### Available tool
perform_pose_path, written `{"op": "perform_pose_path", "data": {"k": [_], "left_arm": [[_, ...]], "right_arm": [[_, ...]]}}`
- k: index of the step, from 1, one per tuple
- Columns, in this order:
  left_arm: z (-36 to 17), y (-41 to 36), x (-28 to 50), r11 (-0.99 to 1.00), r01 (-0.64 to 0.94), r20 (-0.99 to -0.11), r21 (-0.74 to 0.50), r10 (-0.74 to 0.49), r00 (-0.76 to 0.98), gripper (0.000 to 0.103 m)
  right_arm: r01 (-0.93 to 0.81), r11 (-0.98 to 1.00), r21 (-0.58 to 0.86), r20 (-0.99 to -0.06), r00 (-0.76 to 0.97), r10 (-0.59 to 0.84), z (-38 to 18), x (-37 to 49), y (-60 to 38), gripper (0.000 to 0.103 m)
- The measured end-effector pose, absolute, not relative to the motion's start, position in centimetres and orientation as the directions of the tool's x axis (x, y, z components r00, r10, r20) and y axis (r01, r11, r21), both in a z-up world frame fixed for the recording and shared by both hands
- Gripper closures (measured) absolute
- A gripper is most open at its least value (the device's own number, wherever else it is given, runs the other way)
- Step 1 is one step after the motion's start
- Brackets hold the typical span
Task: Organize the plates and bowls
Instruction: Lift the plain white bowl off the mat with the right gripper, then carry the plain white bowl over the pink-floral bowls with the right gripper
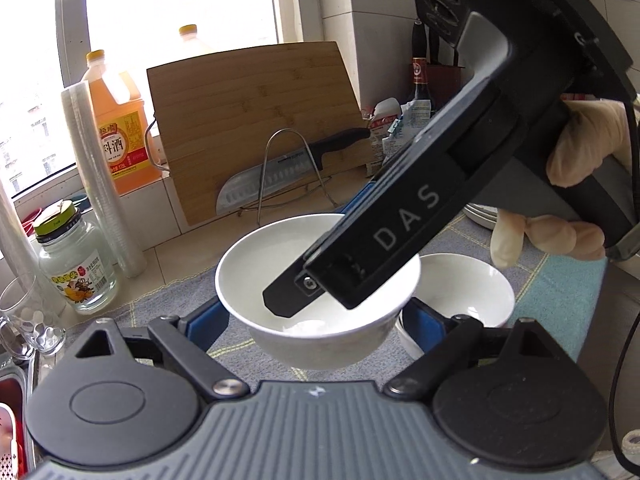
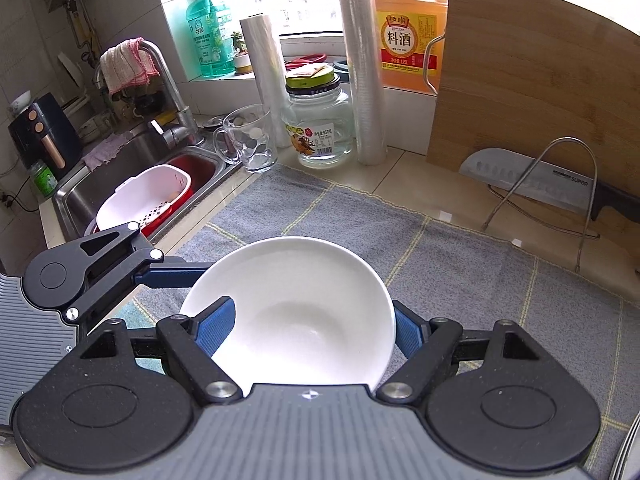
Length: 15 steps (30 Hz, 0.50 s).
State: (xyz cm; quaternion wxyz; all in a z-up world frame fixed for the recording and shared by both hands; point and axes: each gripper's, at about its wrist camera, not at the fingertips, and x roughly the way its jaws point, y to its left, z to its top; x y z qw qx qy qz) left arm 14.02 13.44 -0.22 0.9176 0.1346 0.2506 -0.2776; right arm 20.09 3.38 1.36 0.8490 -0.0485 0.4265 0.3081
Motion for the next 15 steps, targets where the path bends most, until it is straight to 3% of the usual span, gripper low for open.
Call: {"op": "perform_pose_path", "data": {"k": [15], "left_arm": [[-0.2, 9.0, 14.1, 0.728, 0.681, -0.522, 0.084, -0.55, 0.652, 0.01]], "right_arm": [[-0.445, 0.883, 0.151, -0.752, 0.529, 0.395, 1.9, 17.9, -2.5, 0.017]]}}
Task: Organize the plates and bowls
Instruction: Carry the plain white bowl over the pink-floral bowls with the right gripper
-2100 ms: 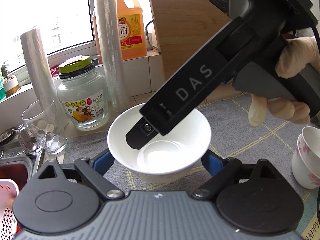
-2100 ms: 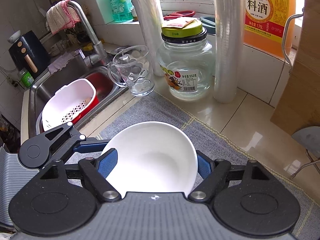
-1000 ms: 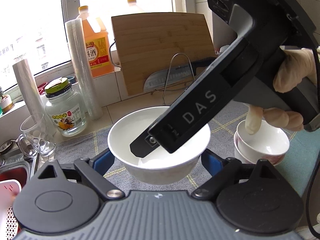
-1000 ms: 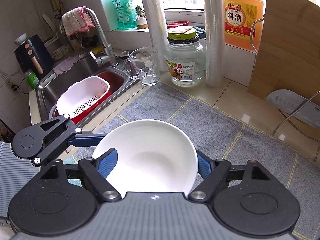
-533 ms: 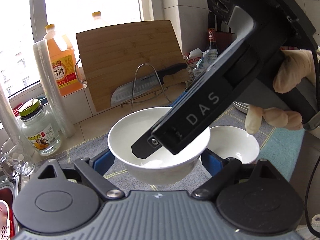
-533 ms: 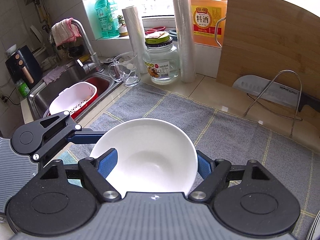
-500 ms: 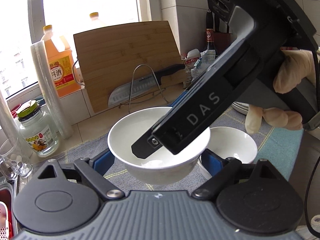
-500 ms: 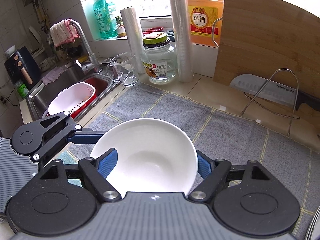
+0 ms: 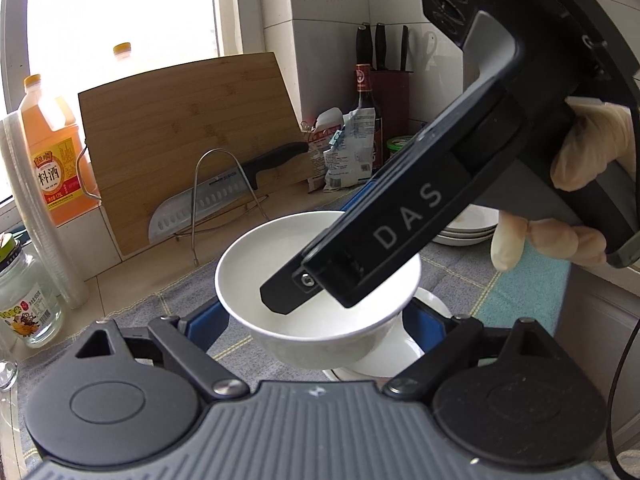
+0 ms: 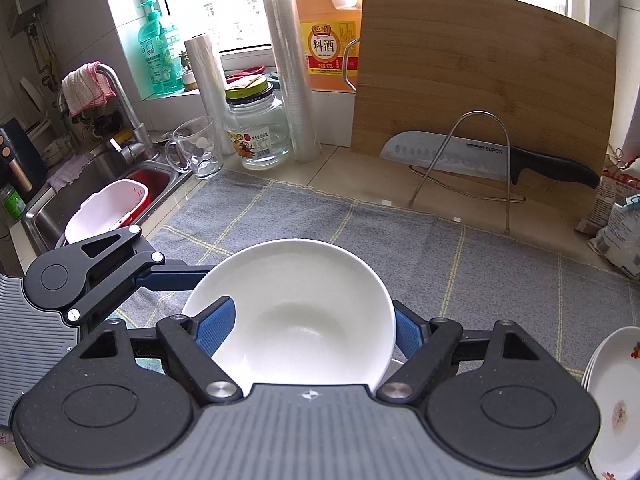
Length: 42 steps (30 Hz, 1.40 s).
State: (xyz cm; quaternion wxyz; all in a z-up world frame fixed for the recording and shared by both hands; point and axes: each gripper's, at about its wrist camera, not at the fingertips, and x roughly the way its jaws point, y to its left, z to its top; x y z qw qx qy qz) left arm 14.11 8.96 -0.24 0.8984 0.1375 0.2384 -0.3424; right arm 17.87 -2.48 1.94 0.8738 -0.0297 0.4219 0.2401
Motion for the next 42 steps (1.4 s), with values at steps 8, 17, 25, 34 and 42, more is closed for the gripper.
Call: {"op": "perform_pose_path", "data": {"k": [8, 17, 25, 34, 42], "left_arm": [[-1.3, 6.5, 14.2, 0.679, 0.732, -0.538, 0.053, -0.598, 0.594, 0.01], [-2.6, 5.7, 14.7, 0.661, 0.749, -0.565, 0.043, -0.602, 0.564, 0.01], [-3.5, 6.1, 14.7, 0.668, 0.743, -0.585, 0.037, -0.589, 0.558, 0.01], [-3.5, 6.0, 14.6, 0.664, 0.747, -0.584, 0.034, -0.594, 0.554, 0.01], [-3.9, 5.6, 14.6, 0.652, 0.758, -0.591, 0.033, -0.598, 0.541, 0.01]], "right_arm": [[-0.373, 0.916, 0.146, -0.766, 0.543, 0.344, 1.3, 16.8, -5.4, 0.017], [-0.336, 0.927, 0.169, -0.779, 0.531, 0.334, 0.0, 16.5, -6.7, 0.017], [-0.345, 0.921, 0.184, -0.785, 0.512, 0.348, -0.9, 16.8, -6.1, 0.017], [-0.344, 0.921, 0.18, -0.792, 0.505, 0.344, -1.0, 16.8, -6.2, 0.017], [-0.336, 0.925, 0.18, -0.797, 0.502, 0.337, -1.4, 16.6, -6.7, 0.017]]}}
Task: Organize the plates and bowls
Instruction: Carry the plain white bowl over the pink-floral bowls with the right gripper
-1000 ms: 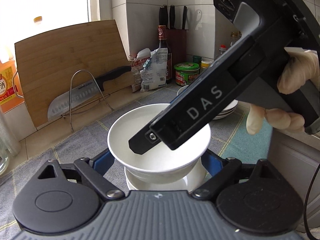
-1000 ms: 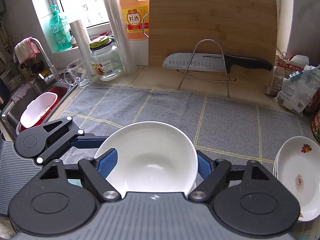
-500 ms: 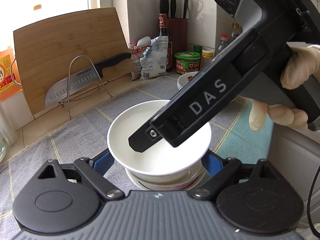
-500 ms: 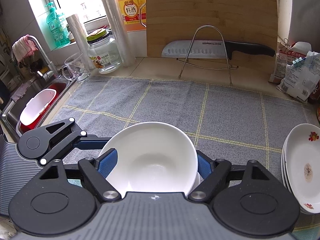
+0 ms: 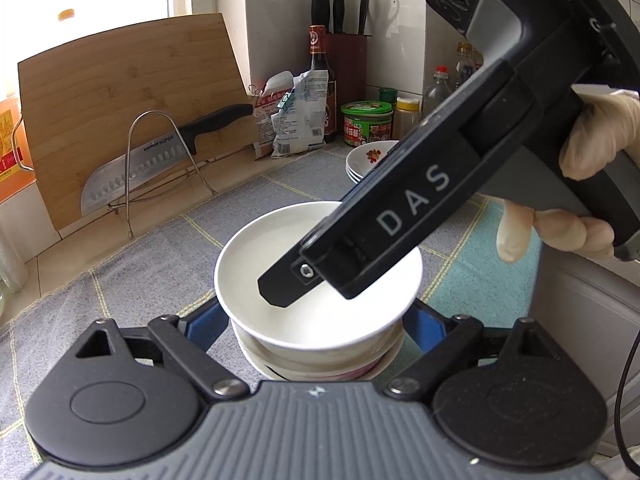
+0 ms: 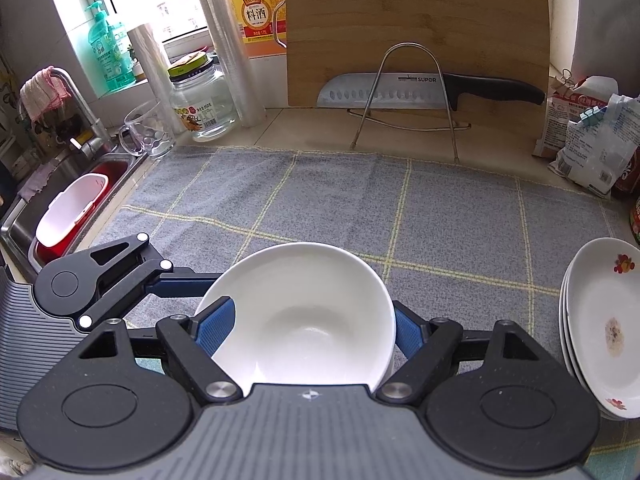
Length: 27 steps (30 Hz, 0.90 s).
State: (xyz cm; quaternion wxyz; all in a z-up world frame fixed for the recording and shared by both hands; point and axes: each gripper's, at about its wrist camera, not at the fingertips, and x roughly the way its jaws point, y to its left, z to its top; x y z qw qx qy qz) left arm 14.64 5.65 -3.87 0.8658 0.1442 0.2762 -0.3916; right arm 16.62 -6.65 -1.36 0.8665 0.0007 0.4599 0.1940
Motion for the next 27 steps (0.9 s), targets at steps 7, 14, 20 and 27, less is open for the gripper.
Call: {"op": "perform_pose_path", "data": {"k": [7, 14, 20, 27], "left_arm": [[-4.0, 5.6, 14.8, 0.648, 0.761, -0.592, 0.032, -0.602, 0.537, 0.01], [-4.0, 5.8, 15.1, 0.65, 0.76, -0.594, 0.012, -0.607, 0.528, 0.009], [-4.1, 5.8, 15.4, 0.646, 0.763, -0.597, -0.001, -0.613, 0.518, 0.009], [-4.3, 5.8, 15.8, 0.638, 0.77, -0.599, -0.012, -0.621, 0.505, 0.008]], "right_arm": [[-0.333, 0.925, 0.18, -0.798, 0.5, 0.335, -1.5, 16.7, -6.8, 0.017], [-0.334, 0.925, 0.18, -0.799, 0.499, 0.336, -1.6, 16.7, -6.7, 0.017], [-0.335, 0.925, 0.179, -0.801, 0.497, 0.335, -1.7, 16.8, -6.7, 0.017], [-0.332, 0.926, 0.182, -0.801, 0.495, 0.335, -1.8, 16.9, -6.7, 0.017]]}}
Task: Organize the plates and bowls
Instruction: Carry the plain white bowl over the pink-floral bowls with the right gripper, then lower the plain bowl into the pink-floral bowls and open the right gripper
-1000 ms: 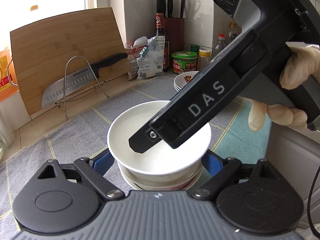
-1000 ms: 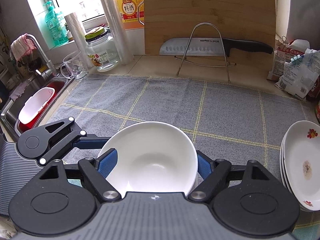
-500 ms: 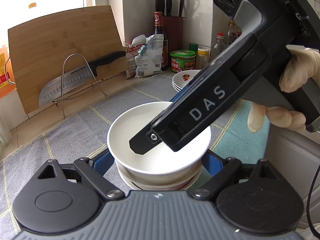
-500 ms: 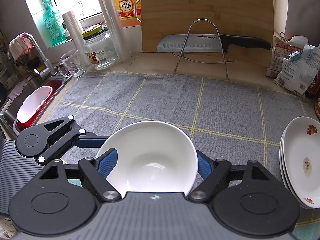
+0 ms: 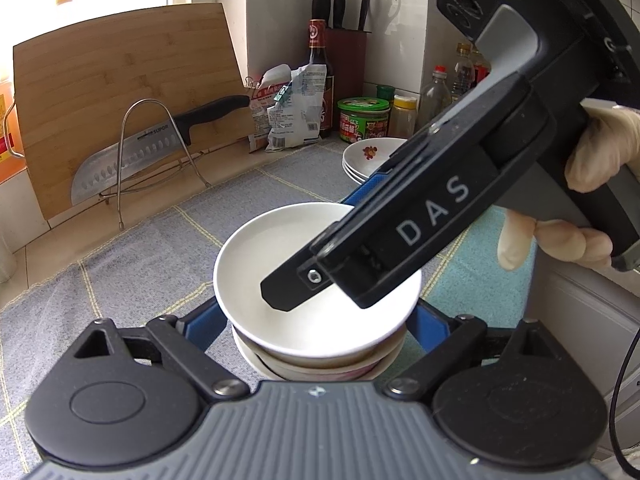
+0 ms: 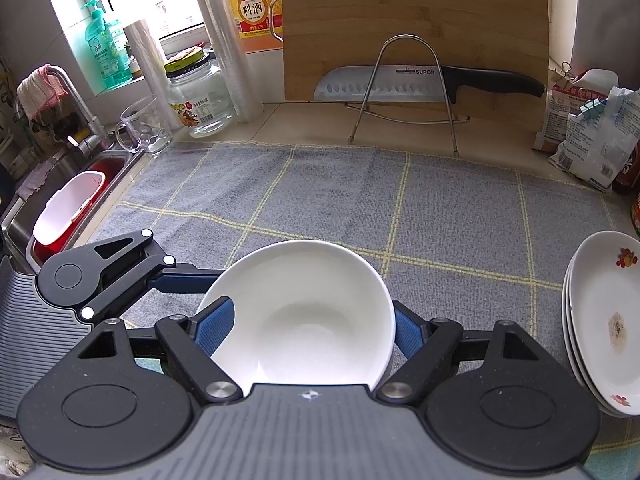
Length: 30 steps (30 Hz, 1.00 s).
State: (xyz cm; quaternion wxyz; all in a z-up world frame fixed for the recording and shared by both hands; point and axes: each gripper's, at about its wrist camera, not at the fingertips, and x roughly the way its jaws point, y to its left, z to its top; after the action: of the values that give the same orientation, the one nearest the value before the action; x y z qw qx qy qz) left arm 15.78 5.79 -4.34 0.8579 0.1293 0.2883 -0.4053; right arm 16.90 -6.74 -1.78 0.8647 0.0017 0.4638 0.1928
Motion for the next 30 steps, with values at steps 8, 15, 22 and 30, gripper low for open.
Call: {"op": "perform_pose_path", "data": {"k": [8, 15, 22, 30], "left_arm": [[-4.4, 5.9, 15.8, 0.629, 0.777, -0.602, -0.009, -0.624, 0.498, 0.006], [-4.0, 6.9, 15.1, 0.631, 0.775, -0.593, 0.015, -0.619, 0.515, 0.005], [-4.2, 8.6, 15.3, 0.64, 0.768, -0.607, -0.015, -0.616, 0.502, 0.004], [-5.1, 9.6, 15.1, 0.606, 0.795, -0.636, -0.023, -0.622, 0.457, 0.004]], "right_arm": [[-0.338, 0.923, 0.186, -0.799, 0.495, 0.342, -2.1, 16.9, -6.8, 0.004], [-0.32, 0.929, 0.185, -0.785, 0.52, 0.335, -1.6, 16.6, -7.4, 0.0], [-0.307, 0.935, 0.18, -0.776, 0.539, 0.327, -1.7, 15.6, -7.5, 0.0], [-0.27, 0.952, 0.145, -0.78, 0.561, 0.278, -1.5, 13.5, -6.7, 0.0]]}}
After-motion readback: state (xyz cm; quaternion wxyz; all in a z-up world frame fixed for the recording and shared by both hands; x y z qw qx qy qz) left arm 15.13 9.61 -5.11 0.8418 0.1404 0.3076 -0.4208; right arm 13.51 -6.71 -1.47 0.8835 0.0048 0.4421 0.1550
